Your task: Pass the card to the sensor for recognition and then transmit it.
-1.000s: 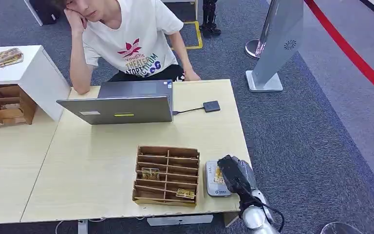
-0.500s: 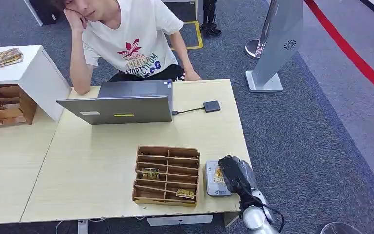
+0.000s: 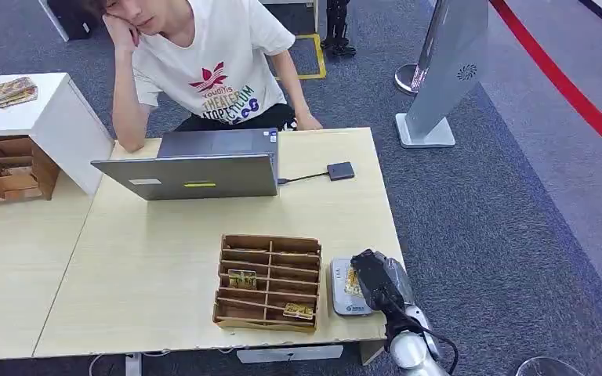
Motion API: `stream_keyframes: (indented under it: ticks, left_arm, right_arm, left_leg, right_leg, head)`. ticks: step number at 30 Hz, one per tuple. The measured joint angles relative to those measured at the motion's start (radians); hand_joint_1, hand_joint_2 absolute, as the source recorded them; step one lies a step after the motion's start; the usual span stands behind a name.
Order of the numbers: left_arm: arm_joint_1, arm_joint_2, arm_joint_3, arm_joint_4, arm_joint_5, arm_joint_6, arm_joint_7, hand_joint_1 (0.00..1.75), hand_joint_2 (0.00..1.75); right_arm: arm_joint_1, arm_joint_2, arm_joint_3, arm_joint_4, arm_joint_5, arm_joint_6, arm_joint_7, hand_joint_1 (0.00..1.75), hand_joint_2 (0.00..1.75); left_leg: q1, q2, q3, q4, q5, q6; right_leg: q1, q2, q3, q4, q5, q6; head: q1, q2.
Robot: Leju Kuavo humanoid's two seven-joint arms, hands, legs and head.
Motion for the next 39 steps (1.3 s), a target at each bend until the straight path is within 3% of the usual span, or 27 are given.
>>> stream_keyframes:
  ticks: [25, 31, 33, 39]
  left_arm:
    - [-0.001, 0.000, -0.010, 0.000, 0.001, -0.003, 0.000, 0.00, 0.00]
    - [-0.001, 0.000, -0.010, 0.000, 0.010, -0.005, -0.008, 0.00, 0.00]
    - [0.000, 0.000, -0.010, 0.000, 0.016, -0.005, -0.010, 0.00, 0.00]
    - [0.004, 0.001, -0.010, 0.000, 0.033, -0.006, -0.021, 0.00, 0.00]
  right_arm:
    - [0.012, 0.000, -0.003, -0.021, 0.004, -0.006, -0.011, 1.75, 1.75]
    - [0.057, 0.000, -0.004, -0.116, 0.008, -0.010, -0.019, 1.75, 1.75]
    - [0.077, 0.000, -0.004, -0.161, -0.023, -0.012, -0.051, 1.75, 1.75]
    - [0.138, 0.000, 0.009, -0.453, -0.121, -0.031, -0.129, 1.75, 1.75]
  left_leg:
    - [0.000, 0.000, 0.002, 0.000, 0.000, 0.000]
    - [0.000, 0.000, 0.001, 0.000, 0.000, 0.000]
    - [0.000, 0.000, 0.000, 0.000, 0.000, 0.000]
    - [0.000, 0.000, -0.001, 0.000, 0.000, 0.000]
  right_leg:
    - [0.000, 0.000, 0.002, 0.000, 0.000, 0.000]
    - [0.000, 0.000, 0.001, 0.000, 0.000, 0.000]
    - [0.000, 0.000, 0.001, 0.000, 0.000, 0.000]
    - [0.000, 0.000, -0.001, 0.000, 0.000, 0.000]
  head:
    - [0.000, 0.000]
    - [0.000, 0.000]
    - [0.000, 0.000]
    - [0.000, 0.000]
